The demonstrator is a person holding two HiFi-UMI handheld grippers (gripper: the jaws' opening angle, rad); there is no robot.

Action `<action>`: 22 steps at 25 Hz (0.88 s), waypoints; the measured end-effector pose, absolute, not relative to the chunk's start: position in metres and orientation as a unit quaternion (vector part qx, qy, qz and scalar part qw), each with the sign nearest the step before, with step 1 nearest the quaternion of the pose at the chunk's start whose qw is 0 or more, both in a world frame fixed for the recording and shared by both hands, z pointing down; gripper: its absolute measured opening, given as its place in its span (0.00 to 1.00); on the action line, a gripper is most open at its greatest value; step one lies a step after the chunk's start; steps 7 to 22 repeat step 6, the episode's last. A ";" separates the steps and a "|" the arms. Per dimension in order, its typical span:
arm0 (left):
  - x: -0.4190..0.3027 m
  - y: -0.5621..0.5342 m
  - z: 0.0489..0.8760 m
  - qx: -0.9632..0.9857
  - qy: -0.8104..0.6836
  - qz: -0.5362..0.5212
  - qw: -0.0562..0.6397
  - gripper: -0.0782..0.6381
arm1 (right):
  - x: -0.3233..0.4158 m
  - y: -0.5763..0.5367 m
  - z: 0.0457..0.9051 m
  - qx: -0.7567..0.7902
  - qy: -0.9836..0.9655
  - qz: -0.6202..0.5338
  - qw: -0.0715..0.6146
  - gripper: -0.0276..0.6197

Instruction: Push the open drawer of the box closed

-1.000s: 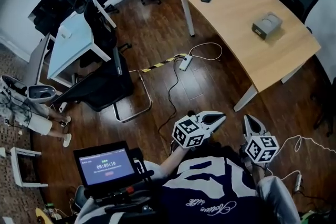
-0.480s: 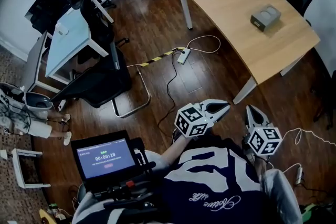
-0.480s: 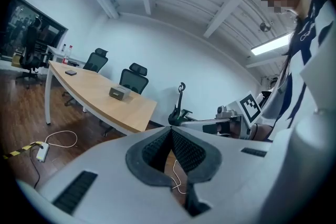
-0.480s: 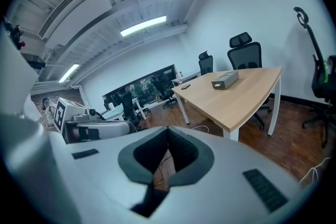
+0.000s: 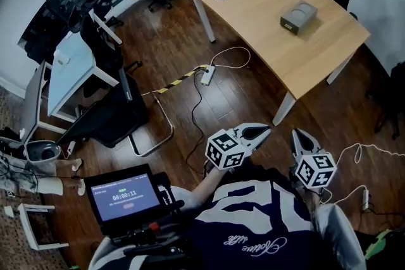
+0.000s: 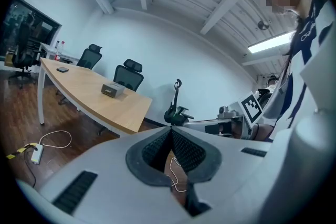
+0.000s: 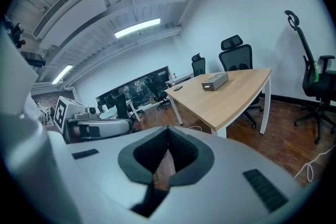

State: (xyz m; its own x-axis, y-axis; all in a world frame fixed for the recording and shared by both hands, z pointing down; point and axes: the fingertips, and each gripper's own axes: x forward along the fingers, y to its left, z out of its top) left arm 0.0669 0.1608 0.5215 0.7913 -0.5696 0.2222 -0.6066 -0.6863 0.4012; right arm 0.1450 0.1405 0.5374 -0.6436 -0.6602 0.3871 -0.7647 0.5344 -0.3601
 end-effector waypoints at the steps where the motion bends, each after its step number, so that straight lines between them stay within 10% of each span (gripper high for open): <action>1: 0.068 0.162 0.521 0.917 -0.320 0.040 0.233 0.11 | 0.147 0.142 0.538 0.411 -0.869 0.256 0.103 0.04; 22: 0.079 0.163 0.523 0.919 -0.312 0.045 0.238 0.11 | 0.159 0.144 0.540 0.418 -0.863 0.262 0.104 0.04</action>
